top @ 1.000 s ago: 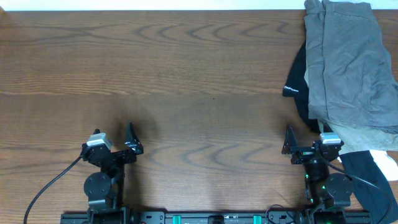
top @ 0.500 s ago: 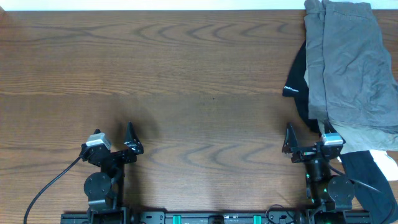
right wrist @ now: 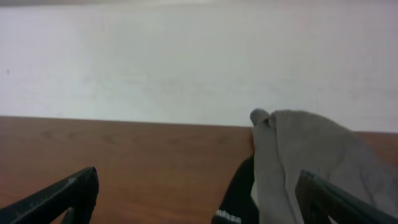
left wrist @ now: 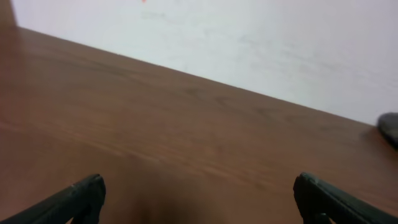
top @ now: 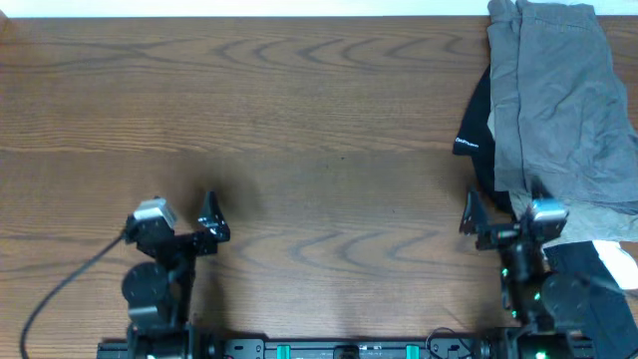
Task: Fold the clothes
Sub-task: 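Reach the right gripper to the clothes pile and grasp the grey trousers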
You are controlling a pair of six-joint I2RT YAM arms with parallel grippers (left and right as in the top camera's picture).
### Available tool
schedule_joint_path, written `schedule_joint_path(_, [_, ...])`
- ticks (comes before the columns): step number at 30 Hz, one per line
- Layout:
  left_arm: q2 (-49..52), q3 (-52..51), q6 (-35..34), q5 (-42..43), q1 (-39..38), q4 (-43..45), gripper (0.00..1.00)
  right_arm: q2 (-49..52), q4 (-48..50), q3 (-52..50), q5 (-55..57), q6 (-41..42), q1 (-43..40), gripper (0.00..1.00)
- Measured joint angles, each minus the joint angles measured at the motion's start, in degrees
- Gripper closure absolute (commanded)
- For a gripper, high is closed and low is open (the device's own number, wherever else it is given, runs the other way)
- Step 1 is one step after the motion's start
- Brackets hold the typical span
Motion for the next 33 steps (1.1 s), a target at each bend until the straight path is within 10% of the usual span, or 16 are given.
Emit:
schedule_joint_path(21, [67.1,61.9,4.5,8.5,-0.2,-42.8,0.02,72.1,-35.9,66.2,-6.8,-2.4,0.0,0.01])
schedule_joint_path(33, [84.0,68.1,5.8,9.4,-0.2,-50.1,0.02,88.7,-36.3,77.8,-12.4,-9.0,0.0,0.09])
